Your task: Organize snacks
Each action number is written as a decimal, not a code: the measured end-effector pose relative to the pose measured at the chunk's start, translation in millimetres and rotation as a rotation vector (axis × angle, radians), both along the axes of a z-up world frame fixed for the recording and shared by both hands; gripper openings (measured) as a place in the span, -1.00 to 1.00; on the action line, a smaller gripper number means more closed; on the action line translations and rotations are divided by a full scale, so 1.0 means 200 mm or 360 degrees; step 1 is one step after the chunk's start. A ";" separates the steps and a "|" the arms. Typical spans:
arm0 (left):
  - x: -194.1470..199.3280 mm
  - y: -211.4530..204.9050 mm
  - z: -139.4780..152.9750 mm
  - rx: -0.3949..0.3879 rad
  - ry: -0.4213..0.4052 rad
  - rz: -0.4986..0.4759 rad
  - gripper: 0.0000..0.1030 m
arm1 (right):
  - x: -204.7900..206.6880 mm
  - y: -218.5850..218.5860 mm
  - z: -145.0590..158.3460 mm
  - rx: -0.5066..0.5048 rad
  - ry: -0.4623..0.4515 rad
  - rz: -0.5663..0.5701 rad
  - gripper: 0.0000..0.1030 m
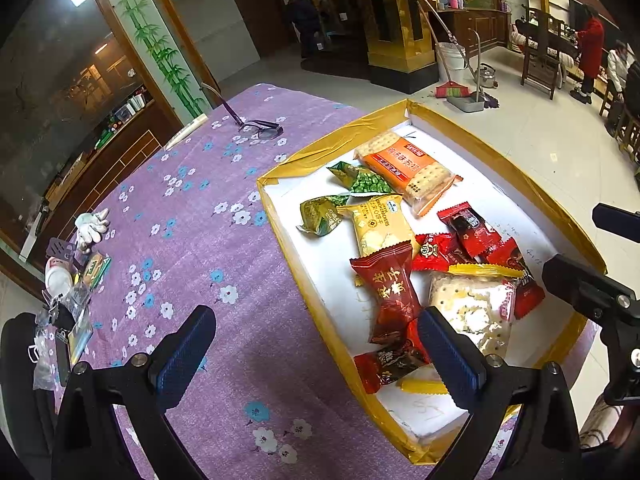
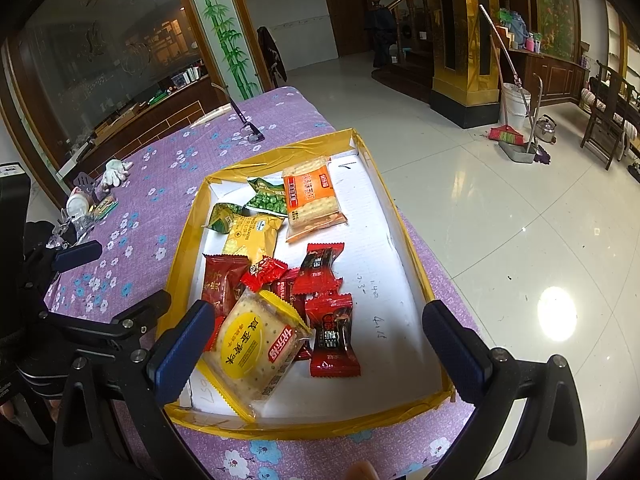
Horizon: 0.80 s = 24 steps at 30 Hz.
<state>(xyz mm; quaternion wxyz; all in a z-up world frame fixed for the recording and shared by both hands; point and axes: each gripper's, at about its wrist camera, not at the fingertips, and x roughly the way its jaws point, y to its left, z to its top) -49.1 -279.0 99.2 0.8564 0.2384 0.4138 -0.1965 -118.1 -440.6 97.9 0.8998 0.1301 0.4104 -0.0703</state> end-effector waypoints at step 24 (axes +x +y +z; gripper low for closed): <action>0.01 -0.01 0.00 0.0001 0.0033 -0.0013 0.97 | 0.00 -0.01 -0.01 0.0006 0.0007 -0.0005 1.00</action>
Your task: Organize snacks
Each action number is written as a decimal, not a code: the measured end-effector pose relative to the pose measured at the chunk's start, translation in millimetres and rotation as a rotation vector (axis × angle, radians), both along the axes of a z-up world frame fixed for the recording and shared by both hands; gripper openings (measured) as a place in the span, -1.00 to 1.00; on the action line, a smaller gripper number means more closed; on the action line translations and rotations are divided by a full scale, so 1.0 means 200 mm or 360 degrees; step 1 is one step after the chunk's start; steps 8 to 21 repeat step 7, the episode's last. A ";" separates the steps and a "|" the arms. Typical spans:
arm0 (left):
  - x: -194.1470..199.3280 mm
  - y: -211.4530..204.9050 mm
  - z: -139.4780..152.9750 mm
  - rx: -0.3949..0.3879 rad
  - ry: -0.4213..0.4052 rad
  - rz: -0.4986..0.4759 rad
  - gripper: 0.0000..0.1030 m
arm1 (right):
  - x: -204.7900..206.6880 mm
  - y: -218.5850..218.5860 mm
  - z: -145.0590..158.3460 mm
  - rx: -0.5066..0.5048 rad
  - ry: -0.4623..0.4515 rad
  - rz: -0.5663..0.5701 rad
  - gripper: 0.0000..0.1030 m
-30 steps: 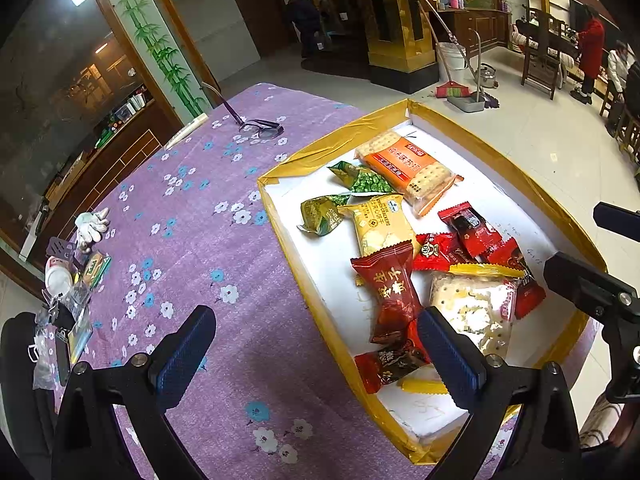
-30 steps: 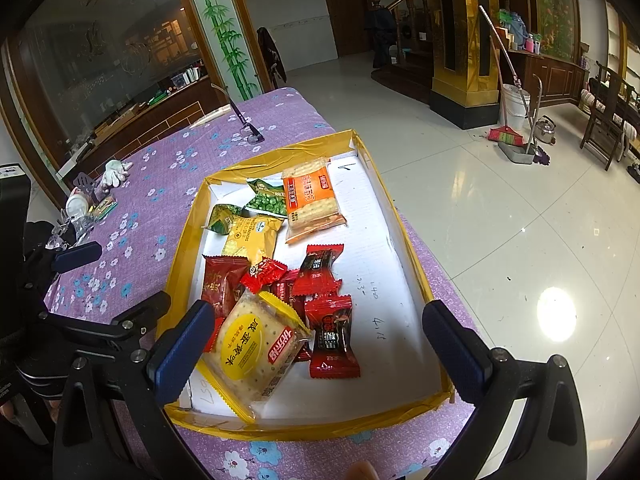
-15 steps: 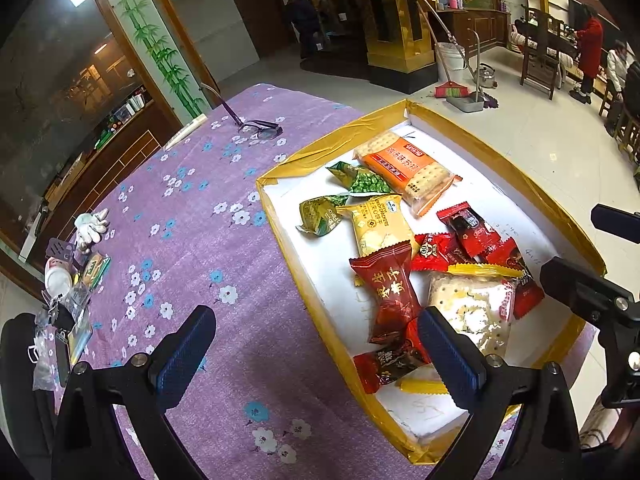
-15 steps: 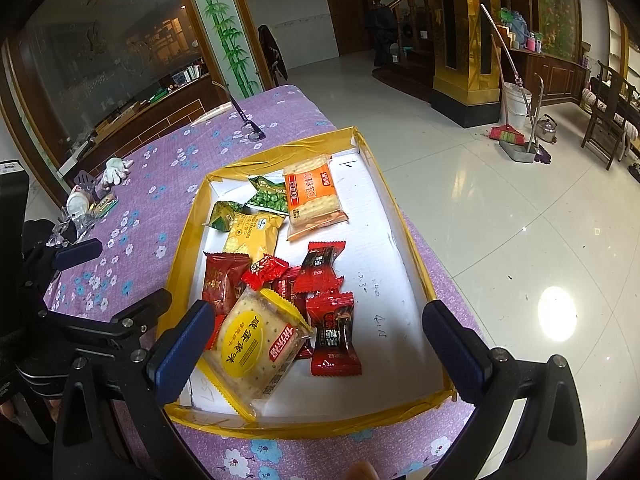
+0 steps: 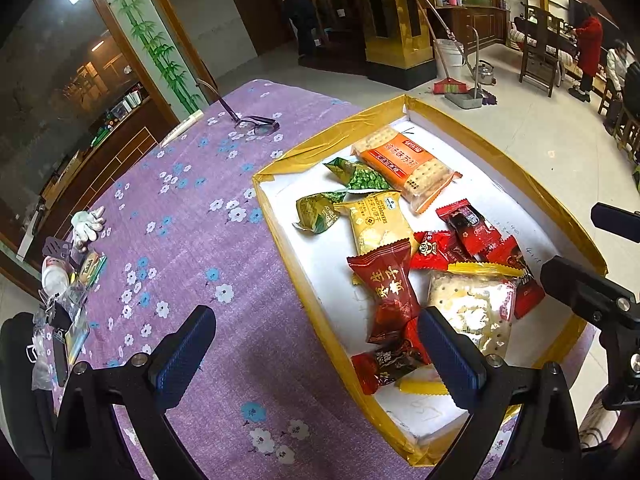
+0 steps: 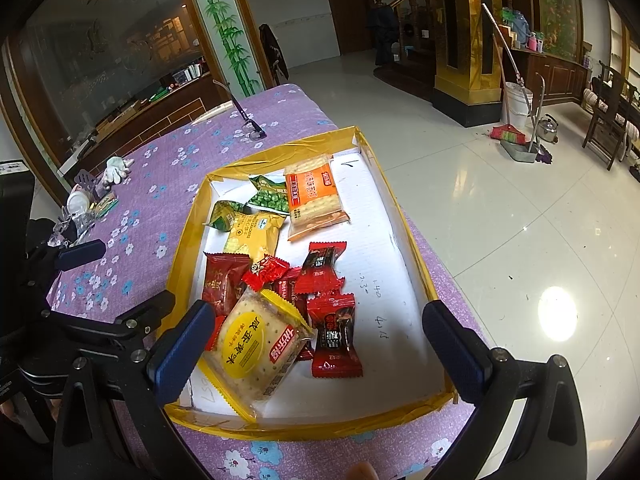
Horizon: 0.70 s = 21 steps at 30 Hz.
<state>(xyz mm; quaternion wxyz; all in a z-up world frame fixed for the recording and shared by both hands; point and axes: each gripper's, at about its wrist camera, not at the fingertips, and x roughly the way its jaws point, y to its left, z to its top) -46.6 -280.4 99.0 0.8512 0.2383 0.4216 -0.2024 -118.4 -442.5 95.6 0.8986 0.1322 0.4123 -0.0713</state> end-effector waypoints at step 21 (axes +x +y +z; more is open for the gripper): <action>0.01 0.01 0.00 -0.0018 0.0008 0.0011 0.97 | 0.00 0.00 -0.01 0.0001 0.0005 -0.0002 1.00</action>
